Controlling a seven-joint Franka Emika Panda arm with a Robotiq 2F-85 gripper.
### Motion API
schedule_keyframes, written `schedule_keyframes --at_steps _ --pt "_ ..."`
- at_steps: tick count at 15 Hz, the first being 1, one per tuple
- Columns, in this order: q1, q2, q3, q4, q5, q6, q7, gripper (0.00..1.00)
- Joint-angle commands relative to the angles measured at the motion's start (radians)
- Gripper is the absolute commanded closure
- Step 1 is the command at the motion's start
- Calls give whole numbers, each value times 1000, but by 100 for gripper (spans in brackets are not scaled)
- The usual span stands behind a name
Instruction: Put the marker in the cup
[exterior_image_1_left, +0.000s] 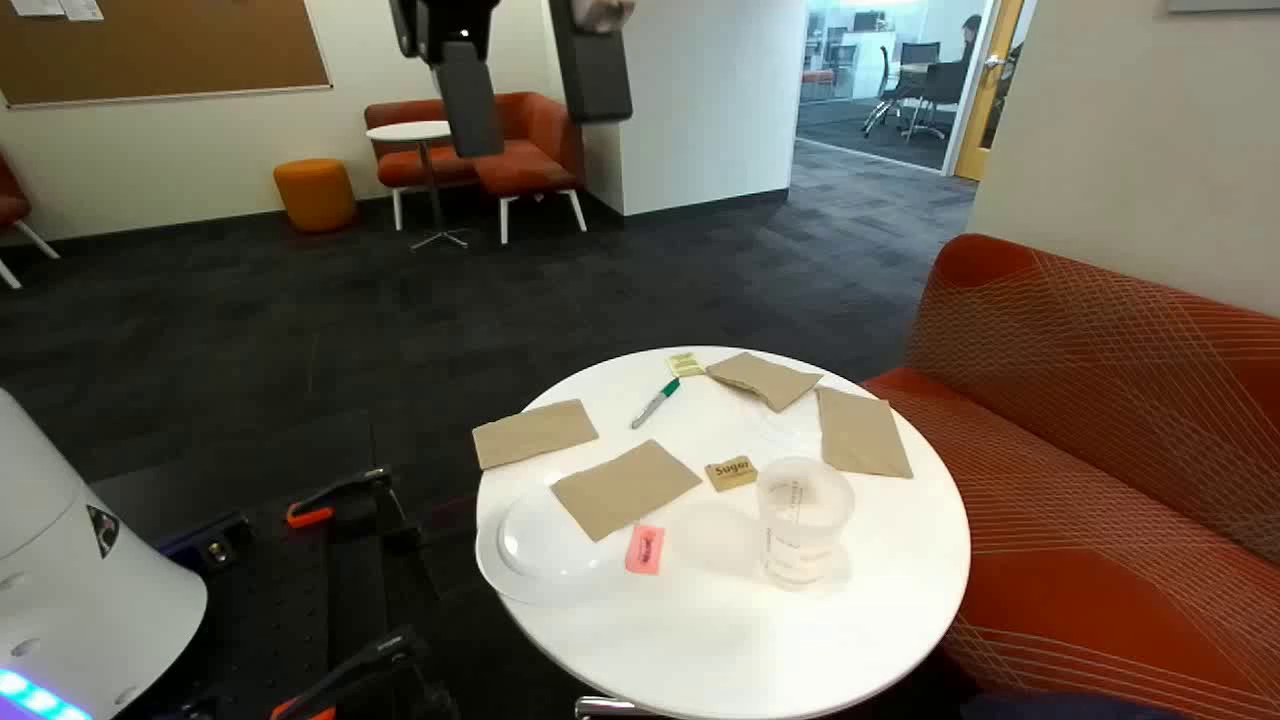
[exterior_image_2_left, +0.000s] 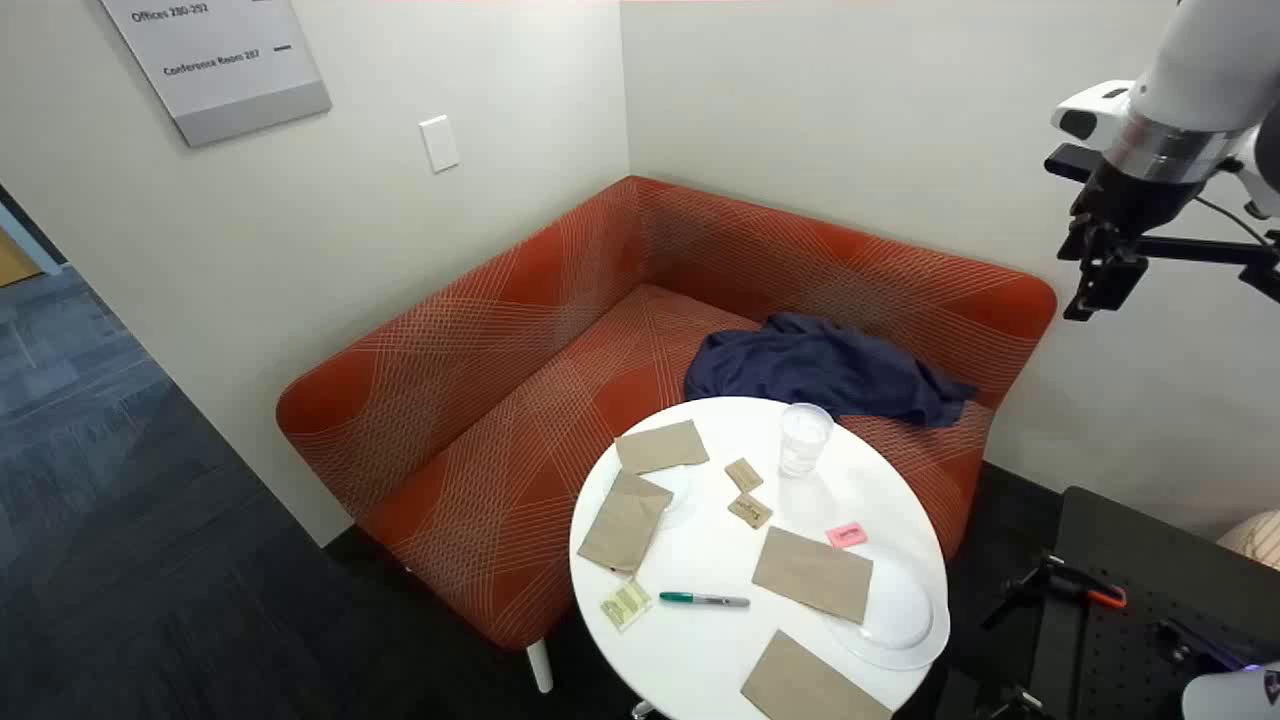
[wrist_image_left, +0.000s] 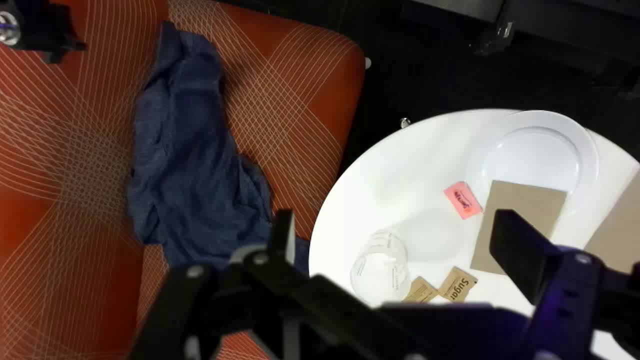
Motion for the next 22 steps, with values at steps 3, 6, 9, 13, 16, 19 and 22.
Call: schedule_keyframes --at_steps 3,6,9,13,16,19,22 --pt "9 -1 -7 2 -4 -4 4 0" --pt "9 0 -7 2 -4 -4 4 0" --pt "9 0 -7 2 -4 -4 4 0" --pt "27 55 -11 22 -10 28 -25 0" --pt "54 93 -12 28 0 91 -51 0" --pt "86 123 -9 25 22 179 -87 0" --pt "117 141 -3 13 61 252 -105 0"
